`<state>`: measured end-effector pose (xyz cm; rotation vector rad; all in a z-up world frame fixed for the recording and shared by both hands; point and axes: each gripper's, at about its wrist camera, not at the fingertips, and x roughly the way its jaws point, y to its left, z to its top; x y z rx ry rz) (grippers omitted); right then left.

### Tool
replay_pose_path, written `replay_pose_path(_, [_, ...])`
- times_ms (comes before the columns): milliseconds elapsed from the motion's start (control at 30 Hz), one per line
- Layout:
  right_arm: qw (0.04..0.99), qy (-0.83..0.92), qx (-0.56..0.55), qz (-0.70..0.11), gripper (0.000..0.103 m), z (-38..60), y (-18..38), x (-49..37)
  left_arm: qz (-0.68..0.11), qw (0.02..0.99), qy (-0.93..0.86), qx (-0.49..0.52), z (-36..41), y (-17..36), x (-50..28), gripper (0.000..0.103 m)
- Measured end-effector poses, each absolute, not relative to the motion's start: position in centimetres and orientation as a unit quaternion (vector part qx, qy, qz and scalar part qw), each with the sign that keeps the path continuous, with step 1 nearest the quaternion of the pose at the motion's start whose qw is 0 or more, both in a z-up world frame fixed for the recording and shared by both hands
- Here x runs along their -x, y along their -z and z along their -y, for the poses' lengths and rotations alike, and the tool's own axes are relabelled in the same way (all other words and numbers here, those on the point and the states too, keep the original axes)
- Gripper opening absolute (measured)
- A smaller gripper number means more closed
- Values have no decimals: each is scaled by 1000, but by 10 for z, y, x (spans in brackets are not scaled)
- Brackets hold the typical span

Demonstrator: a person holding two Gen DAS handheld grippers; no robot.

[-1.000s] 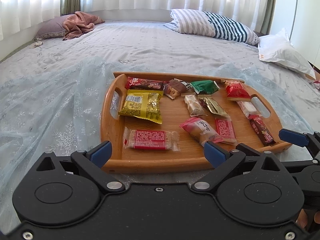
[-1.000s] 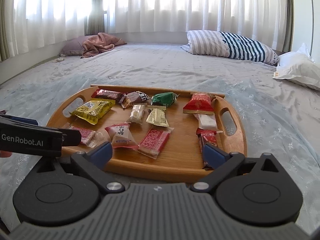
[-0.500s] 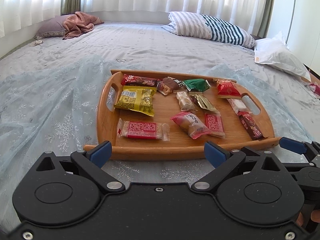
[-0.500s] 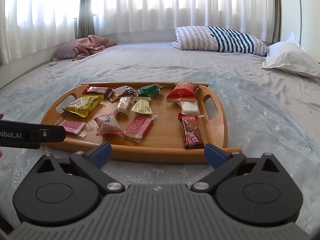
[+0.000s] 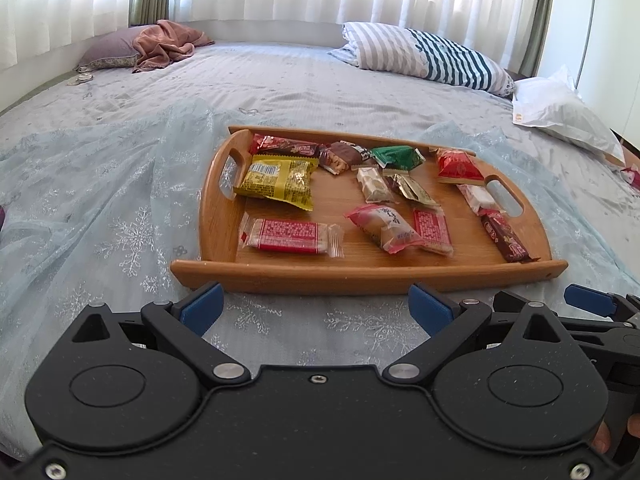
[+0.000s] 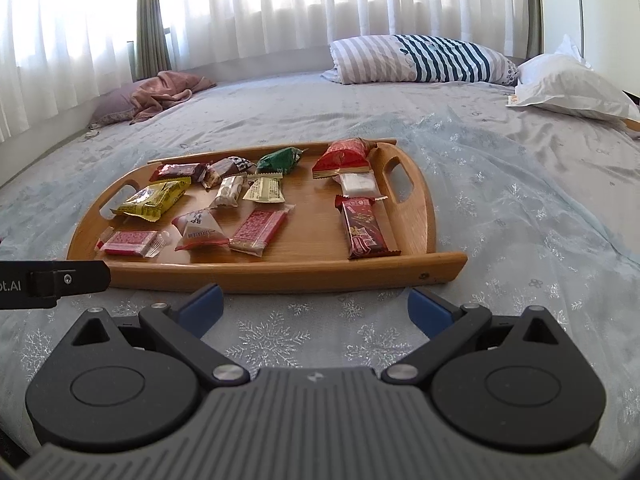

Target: Organize snacks

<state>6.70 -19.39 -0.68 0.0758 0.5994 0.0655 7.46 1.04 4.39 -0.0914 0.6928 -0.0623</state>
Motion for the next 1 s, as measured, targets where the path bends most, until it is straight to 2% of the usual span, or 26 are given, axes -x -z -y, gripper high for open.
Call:
replay_pose_path(667, [952, -9, -4, -305, 103, 185, 38, -61, -356, 934, 22, 26, -11, -4, -74, 99])
replay_pose_path(1000, [953, -3, 12, -302, 103, 181, 44, -65, -348, 937, 21, 5, -9, 10, -78, 103])
